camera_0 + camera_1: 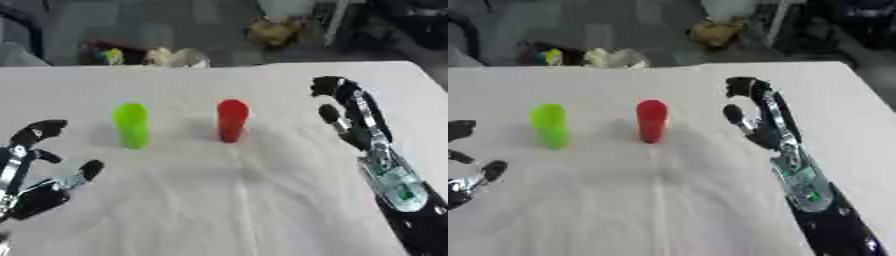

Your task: Pour the contents of one cup into another cup.

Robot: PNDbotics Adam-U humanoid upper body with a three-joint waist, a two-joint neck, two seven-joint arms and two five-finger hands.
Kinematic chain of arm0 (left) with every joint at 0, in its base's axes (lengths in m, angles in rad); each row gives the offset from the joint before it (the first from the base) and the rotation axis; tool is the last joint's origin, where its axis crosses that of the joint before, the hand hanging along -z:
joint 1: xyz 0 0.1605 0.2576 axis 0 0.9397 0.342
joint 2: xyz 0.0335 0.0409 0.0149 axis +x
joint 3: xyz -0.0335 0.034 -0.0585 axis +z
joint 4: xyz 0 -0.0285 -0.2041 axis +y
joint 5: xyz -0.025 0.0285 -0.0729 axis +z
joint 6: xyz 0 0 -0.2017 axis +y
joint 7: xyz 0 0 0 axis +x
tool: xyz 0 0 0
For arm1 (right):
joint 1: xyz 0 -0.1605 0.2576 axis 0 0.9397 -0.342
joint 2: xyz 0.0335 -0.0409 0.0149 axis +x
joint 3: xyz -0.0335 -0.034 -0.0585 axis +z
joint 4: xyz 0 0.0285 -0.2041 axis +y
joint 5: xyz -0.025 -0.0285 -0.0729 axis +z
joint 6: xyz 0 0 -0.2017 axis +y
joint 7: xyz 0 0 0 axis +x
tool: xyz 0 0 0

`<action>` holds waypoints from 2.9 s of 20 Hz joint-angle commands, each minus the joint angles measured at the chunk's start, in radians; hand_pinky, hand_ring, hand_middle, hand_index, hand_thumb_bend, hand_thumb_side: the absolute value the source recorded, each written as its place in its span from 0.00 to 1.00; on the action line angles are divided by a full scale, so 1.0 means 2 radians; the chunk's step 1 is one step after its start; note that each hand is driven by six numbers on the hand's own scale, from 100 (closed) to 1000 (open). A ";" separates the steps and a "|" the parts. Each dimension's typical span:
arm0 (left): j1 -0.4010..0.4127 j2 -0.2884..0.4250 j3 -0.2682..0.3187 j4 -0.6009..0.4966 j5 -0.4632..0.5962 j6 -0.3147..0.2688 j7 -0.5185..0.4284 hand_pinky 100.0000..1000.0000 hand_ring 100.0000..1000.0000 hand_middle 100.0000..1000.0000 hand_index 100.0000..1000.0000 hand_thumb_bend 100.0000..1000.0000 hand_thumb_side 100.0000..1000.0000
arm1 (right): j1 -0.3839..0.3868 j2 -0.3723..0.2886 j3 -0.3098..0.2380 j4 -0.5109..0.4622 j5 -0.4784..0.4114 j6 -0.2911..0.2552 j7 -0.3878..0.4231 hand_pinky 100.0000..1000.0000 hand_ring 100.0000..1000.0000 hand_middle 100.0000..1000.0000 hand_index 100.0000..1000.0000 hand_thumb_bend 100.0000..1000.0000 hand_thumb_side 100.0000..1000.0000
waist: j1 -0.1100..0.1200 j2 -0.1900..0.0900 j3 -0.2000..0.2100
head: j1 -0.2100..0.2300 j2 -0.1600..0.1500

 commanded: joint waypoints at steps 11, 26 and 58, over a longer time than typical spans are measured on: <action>-0.060 0.014 -0.018 0.091 0.004 0.008 0.023 0.52 0.84 0.82 0.86 0.69 0.54 | -0.007 -0.007 0.001 -0.011 -0.003 -0.001 0.004 0.75 0.71 0.49 0.72 0.74 0.79 | 0.000 -0.009 -0.004 | 0.004 -0.006; -0.143 0.003 -0.043 0.234 -0.004 -0.036 0.034 0.51 0.83 0.81 0.86 0.68 0.56 | -0.011 -0.003 0.006 -0.011 -0.004 -0.002 0.009 0.75 0.71 0.48 0.72 0.73 0.79 | 0.002 -0.003 -0.022 | 0.014 -0.007; -0.205 -0.006 -0.056 0.297 -0.016 -0.060 0.065 0.48 0.79 0.74 0.82 0.52 0.52 | -0.021 0.006 0.011 -0.013 -0.007 -0.005 0.018 0.75 0.71 0.48 0.72 0.74 0.78 | -0.008 0.017 -0.058 | 0.022 -0.015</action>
